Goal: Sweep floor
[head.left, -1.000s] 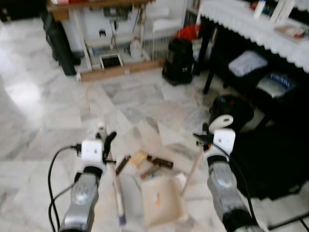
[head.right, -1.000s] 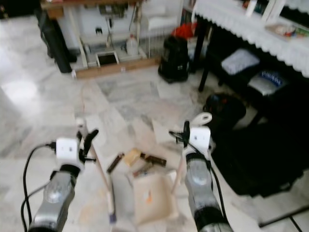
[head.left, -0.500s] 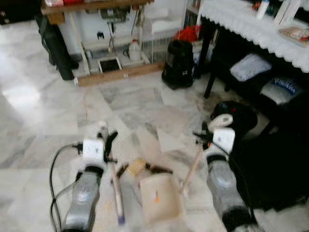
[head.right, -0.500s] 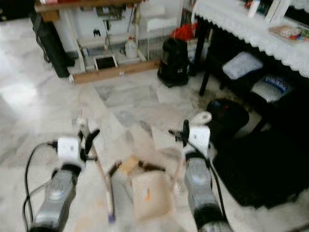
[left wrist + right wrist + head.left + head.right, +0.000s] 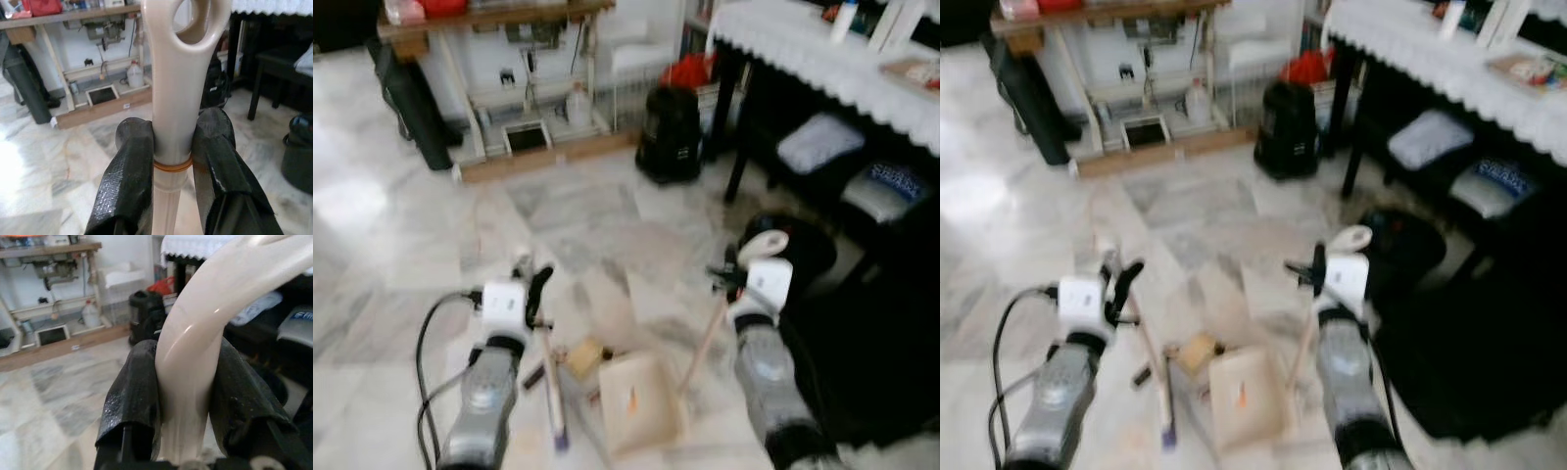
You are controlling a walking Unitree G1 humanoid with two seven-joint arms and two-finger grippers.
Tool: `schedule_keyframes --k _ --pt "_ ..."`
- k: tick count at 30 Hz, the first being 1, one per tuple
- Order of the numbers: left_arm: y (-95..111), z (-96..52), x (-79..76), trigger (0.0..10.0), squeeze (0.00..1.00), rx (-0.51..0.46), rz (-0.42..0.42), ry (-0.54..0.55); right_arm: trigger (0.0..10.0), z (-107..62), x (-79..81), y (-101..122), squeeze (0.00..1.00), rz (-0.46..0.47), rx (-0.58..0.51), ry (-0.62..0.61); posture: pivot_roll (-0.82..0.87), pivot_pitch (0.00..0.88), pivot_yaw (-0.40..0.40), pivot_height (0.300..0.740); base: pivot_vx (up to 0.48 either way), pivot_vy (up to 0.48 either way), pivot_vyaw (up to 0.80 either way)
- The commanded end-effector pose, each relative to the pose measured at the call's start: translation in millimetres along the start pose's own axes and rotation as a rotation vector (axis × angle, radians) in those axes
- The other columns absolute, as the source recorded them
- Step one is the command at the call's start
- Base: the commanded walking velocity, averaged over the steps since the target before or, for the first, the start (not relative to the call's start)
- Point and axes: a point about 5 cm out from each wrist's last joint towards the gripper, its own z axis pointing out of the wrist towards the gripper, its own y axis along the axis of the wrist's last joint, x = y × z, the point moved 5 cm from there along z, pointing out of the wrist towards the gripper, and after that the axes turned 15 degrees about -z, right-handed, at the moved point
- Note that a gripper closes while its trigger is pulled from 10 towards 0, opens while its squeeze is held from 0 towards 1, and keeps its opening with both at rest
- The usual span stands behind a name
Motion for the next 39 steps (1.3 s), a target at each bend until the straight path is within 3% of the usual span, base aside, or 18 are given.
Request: schedule_keyframes --k 1,18,22,39 --pt "13.1 1.5 3.0 10.0 0.0 -0.052 0.008 -0.007 10.0 5.4 -2.0 13.8 0.0 -0.011 -0.049 -0.009 0.07 0.07 -0.006 0.74 0.0 0.0 0.0" --pt "11.7 -0.4 0.2 10.0 0.0 -0.05 0.0 -0.022 10.0 -5.0 -13.6 4.5 0.0 -0.04 -0.028 -0.036 0.07 0.054 -0.006 0.74 0.0 0.0 0.0" --pt "11.8 -0.8 0.1 10.0 0.0 -0.049 0.0 -0.025 10.0 -9.3 -15.0 3.0 0.0 -0.091 -0.028 -0.037 0.06 0.055 -0.005 0.74 0.0 0.0 0.0" --pt "12.9 0.0 -2.1 10.0 0.0 -0.046 -0.006 -0.043 10.0 -24.9 -27.4 -30.0 0.0 -0.18 0.088 -0.099 0.06 0.068 0.001 0.74 0.0 0.0 0.0"
